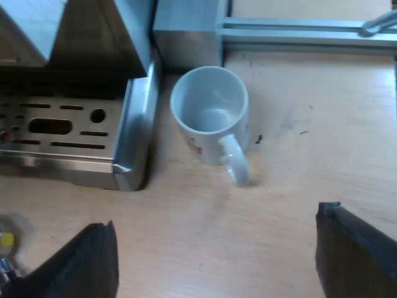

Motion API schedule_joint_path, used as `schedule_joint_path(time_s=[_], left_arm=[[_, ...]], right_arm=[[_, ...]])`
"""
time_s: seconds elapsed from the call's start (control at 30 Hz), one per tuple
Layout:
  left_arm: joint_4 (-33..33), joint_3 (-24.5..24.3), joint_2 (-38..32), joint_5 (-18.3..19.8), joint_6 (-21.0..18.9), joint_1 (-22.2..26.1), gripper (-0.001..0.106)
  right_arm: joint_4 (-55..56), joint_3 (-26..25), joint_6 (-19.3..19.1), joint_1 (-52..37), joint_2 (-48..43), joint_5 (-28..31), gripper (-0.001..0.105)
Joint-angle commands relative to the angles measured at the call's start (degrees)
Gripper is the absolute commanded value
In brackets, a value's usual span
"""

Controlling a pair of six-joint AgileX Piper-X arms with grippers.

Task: Grind coffee beans and then tamp

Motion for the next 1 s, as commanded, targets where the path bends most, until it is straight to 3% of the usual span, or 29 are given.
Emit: schedule_joint_path(time_s=[0.03, 0.7, 1.0], left_arm=[[0.1, -0.3, -2.8, -0.9, -1.0, 0.0, 0.101], [0.7, -0.3, -22.4, -2.0, -1.8, 0.0, 0.101], [5.9, -0.4, -30.7, -4.4, -1.8, 0.0, 0.101]], right_arm=[[1.1, -0.5, -1.1, -0.2, -2.6, -1.5, 0.068], [2.1, -0.5, 1.1, -0.2, -27.0, 2.2, 0.068], [2.1, -0.6, 3.2, -0.2, -36.6, 2.2, 0.068]])
